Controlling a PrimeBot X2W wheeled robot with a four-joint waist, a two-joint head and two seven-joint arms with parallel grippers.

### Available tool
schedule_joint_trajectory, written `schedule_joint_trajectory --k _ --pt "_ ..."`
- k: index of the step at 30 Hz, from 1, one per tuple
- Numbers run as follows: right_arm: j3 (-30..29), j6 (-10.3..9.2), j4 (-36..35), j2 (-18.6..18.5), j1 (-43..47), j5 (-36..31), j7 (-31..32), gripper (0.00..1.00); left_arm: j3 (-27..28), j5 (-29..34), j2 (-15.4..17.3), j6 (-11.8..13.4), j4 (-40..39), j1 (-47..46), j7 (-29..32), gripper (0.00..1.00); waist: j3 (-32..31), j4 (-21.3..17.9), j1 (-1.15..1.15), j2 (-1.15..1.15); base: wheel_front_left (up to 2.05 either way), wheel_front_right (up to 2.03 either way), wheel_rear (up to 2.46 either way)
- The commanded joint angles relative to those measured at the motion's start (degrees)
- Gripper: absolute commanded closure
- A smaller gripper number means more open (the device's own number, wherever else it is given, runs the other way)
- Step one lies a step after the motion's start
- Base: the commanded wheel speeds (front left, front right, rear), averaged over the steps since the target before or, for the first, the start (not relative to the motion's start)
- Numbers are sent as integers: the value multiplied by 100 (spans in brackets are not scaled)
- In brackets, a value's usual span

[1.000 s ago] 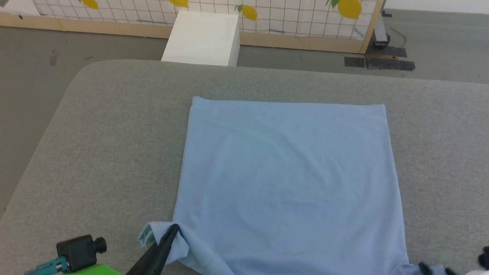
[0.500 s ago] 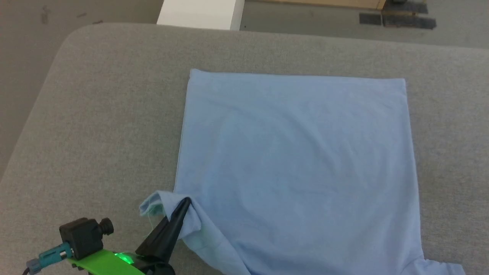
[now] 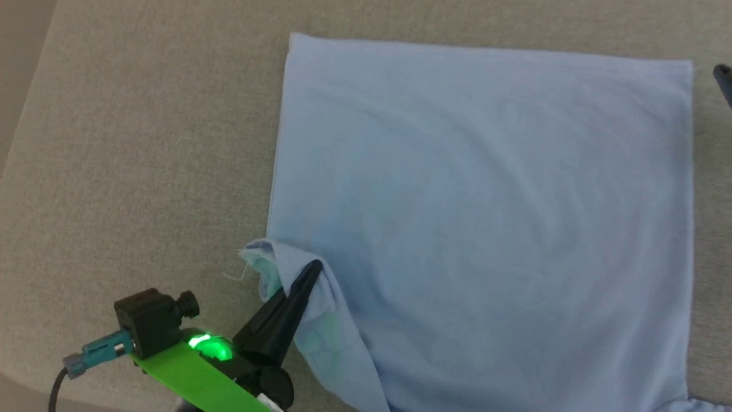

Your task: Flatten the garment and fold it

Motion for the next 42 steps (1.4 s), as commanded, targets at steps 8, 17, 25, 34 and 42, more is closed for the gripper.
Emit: schedule_joint_trajectory --k 8,17,25,34,42 --pt "-117 -8 379 -21 -211 -276 145 0 -115 29 -157 -152 194 -296 -66 100 679 630 -1 0 0 0 0" --pt "-12 -8 500 -85 -210 -320 -28 100 -122 31 -175 -180 312 -347 -107 100 666 606 -1 0 0 0 0" --pt "95 -8 442 -23 -62 89 -802 100 -11 57 -130 -148 377 -338 -186 100 47 260 -1 0 0 0 0" --pt "-390 -8 -252 66 1508 678 -1947 100 223 389 -116 195 564 -70 -498 100 -1138 -246 -1 0 0 0 0" --pt "-913 -8 -1484 466 3507 1123 -1573 100 255 317 -47 385 421 377 -453 100 -1730 -875 -1 0 0 0 0"
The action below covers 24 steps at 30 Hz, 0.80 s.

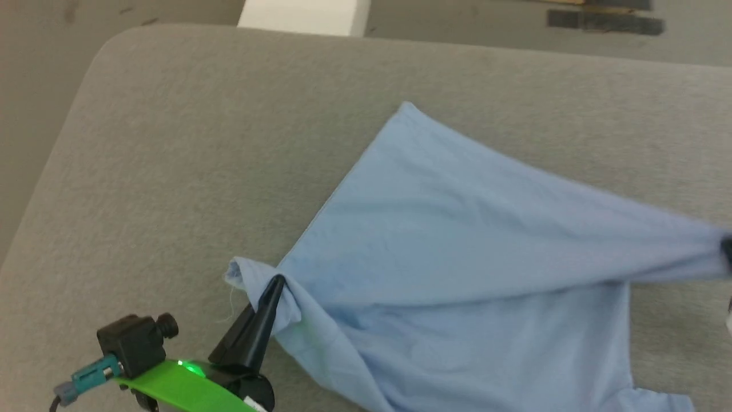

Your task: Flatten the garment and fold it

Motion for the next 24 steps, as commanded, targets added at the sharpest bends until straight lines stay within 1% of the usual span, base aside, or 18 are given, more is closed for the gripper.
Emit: schedule_joint_trajectory --k 1,7,10,13,16,18,21,24 --pt "-124 -9 -221 74 380 64 78 100 14 -36 26 29 -43 76 2 100 -602 -674 0 0 0 0 0" --pt "-576 -9 -1106 682 1857 409 559 100 5 -69 65 81 -151 207 47 100 -681 -848 0 0 0 0 0" --pt "-701 -9 -1459 825 2454 573 742 100 50 -97 119 110 -214 309 60 100 -671 -921 0 0 0 0 0" --pt "-695 -9 -1535 889 2785 601 671 100 85 -120 172 131 -250 401 76 100 -673 -967 0 0 0 0 0" --pt "-467 -9 -1380 907 2916 403 439 100 68 -142 185 140 -286 418 113 100 -678 -974 0 0 0 0 0" --pt "-272 -9 -1119 914 2846 336 211 100 51 -148 193 153 -317 395 155 100 -672 -976 0 0 0 0 0" --pt "136 -9 -483 917 2688 140 -231 100 3 -132 219 179 -349 325 255 100 -665 -950 0 0 0 0 0" --pt "389 -9 115 918 2492 13 -616 100 -29 -127 228 211 -374 260 331 100 -649 -925 0 0 0 0 0"
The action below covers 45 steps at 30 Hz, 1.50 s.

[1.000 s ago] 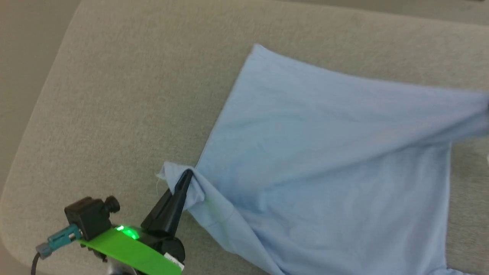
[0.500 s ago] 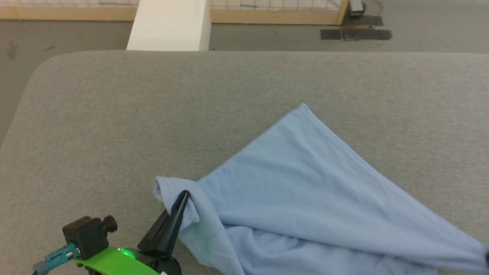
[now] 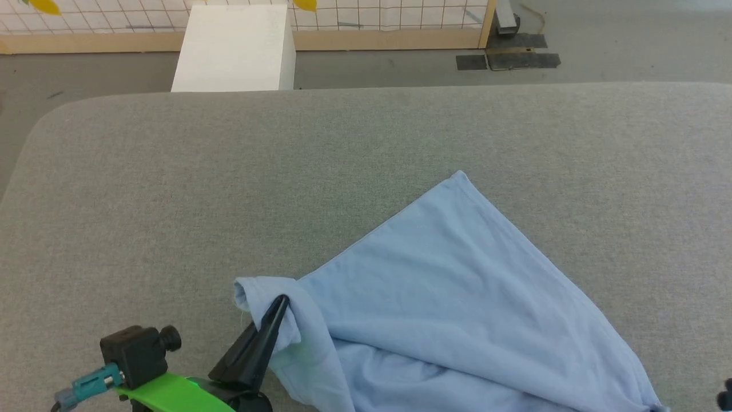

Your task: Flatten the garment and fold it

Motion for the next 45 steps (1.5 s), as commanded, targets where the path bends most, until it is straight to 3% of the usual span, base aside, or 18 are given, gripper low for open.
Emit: schedule_joint_trajectory --k 1,3,4,5,8,11,12,15,18,20,24,30,36,42,43,44,45 --pt "74 -9 227 3 -167 -70 -155 100 -13 -35 22 36 -32 -102 44 100 11 18 1 0 0 0 0" --pt "104 -9 475 4 -265 -82 -303 100 -48 -41 12 43 -47 -142 85 100 25 27 1 0 0 0 0" --pt "83 -9 536 4 -307 -53 -356 59 -62 -49 7 43 -54 -154 101 100 35 27 1 0 0 0 0" --pt "55 -9 567 4 -339 -22 -379 0 -72 -56 3 44 -62 -166 112 100 50 29 1 0 0 0 0" --pt "-120 -9 406 4 -321 -29 -260 0 -106 -52 -6 30 -61 -196 125 100 88 61 1 0 0 0 0" --pt "-396 -9 -314 -102 -219 147 147 0 -180 -83 -83 -37 -29 -249 95 100 131 171 1 0 0 0 0" --pt "-704 -9 -1090 -380 -270 177 417 0 -255 -69 -133 -120 39 -332 68 100 208 316 1 0 0 0 0" --pt "-775 -9 -1625 -697 -651 161 669 0 -309 -36 -178 -202 117 -439 23 100 335 474 1 0 0 0 0" --pt "-449 -9 -1780 -989 -1258 206 936 0 -373 -26 -220 -285 181 -543 8 100 488 641 1 0 0 0 0" --pt "-101 -9 -1656 -1089 -1810 237 1199 0 -421 -4 -231 -344 249 -641 21 100 613 774 1 0 0 0 0" --pt "722 -9 -1173 -1623 -2771 56 1516 0 -530 52 -253 -463 332 -875 76 100 894 1010 1 0 0 0 0" --pt "1563 -9 126 -1650 -4241 -88 1754 0 -777 57 -404 -682 496 -1283 176 100 1258 1402 1 0 0 0 0" --pt "2106 -9 992 -1772 -4904 -206 1920 0 -944 50 -555 -821 662 -1583 197 100 1591 1658 1 0 0 0 0" --pt "2251 -9 1479 -1964 -5150 -275 1965 0 -1029 48 -660 -913 801 -1798 155 100 1876 1842 1 0 0 0 0" --pt "2246 -9 1536 -1969 -5171 -273 1978 13 -1033 47 -671 -922 817 -1822 144 100 1908 1857 1 0 0 0 0" --pt "2243 -9 1603 -1968 -5189 -270 1994 63 -1034 43 -682 -933 840 -1847 130 100 1932 1868 1 0 0 0 0" --pt "2260 -9 1648 -1969 -5196 -257 2013 100 -1033 39 -686 -940 858 -1862 121 100 1942 1873 1 0 0 0 0"
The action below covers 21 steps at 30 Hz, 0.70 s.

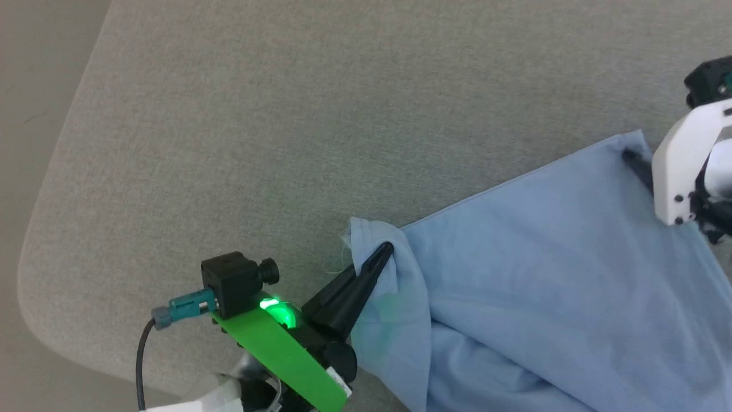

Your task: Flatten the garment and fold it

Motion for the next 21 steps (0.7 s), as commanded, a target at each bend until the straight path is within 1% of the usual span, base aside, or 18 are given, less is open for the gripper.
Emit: schedule_joint_trajectory --k 1,3,6,10,12,15,21 --pt "66 -8 100 -1 -37 32 84 100 13 -24 -14 -45 36 -121 -44 100 156 145 0 0 0 0 0" --pt "141 -8 100 -17 -43 111 126 100 34 -35 -3 -51 64 -128 -59 100 136 123 0 0 0 0 0" --pt "215 -8 58 -64 -57 190 4 100 90 -60 17 -31 92 -104 -89 100 52 58 0 0 0 0 0" --pt "206 -8 24 -67 -51 291 -377 100 176 -106 37 -30 88 -81 -159 100 -163 -85 0 0 0 0 0" --pt "142 -8 1 -30 -49 292 -685 100 264 -131 39 -22 67 -80 -231 100 -298 -167 0 0 0 0 0" --pt "3 -8 24 81 -6 247 -1229 100 506 -45 66 76 96 -140 -418 100 -581 -313 0 0 0 0 0" --pt "-384 -8 19 397 28 87 -2207 100 1065 352 184 453 284 -615 -697 100 -1171 -612 0 0 0 0 0"
